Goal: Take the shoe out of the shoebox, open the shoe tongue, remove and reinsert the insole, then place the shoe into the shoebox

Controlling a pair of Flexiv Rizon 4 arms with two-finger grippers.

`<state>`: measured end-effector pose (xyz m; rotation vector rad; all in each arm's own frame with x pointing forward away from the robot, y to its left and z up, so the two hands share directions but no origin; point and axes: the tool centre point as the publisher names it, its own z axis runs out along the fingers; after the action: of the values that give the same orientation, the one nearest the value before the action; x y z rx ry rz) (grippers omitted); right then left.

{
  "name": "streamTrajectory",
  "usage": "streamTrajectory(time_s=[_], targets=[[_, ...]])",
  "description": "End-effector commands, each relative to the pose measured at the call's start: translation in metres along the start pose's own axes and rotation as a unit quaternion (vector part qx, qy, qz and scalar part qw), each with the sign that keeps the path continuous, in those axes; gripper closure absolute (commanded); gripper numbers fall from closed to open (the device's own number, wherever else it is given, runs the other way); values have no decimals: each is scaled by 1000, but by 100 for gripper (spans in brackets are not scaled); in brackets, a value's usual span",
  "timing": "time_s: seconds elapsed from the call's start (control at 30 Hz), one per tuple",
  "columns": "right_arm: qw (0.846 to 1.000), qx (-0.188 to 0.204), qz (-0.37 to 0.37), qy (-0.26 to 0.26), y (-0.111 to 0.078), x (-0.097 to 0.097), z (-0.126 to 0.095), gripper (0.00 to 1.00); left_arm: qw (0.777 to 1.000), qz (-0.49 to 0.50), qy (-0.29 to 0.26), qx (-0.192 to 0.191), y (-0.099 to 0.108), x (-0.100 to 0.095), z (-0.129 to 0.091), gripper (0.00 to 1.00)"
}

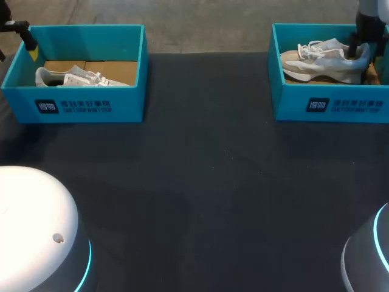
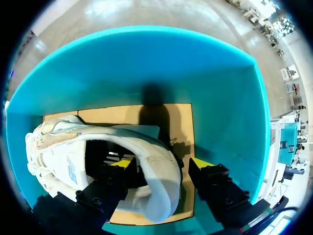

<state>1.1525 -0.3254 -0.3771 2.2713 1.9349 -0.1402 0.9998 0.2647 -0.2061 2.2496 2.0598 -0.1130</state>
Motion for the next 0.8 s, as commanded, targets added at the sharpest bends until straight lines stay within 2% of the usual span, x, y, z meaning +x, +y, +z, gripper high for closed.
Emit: streamTrajectory(time_s=[0.03, 0.4, 0.8], targets=[[1000, 11, 1, 5, 7, 0, 5, 31, 1000, 1, 1, -1, -1, 0, 0, 0], [1000, 23, 1, 12, 5, 3, 13, 36, 1000, 1, 1, -1, -1, 0, 0, 0], [999, 30, -3, 12, 1, 8, 19, 55, 1000, 1, 1, -1, -1, 0, 0, 0]])
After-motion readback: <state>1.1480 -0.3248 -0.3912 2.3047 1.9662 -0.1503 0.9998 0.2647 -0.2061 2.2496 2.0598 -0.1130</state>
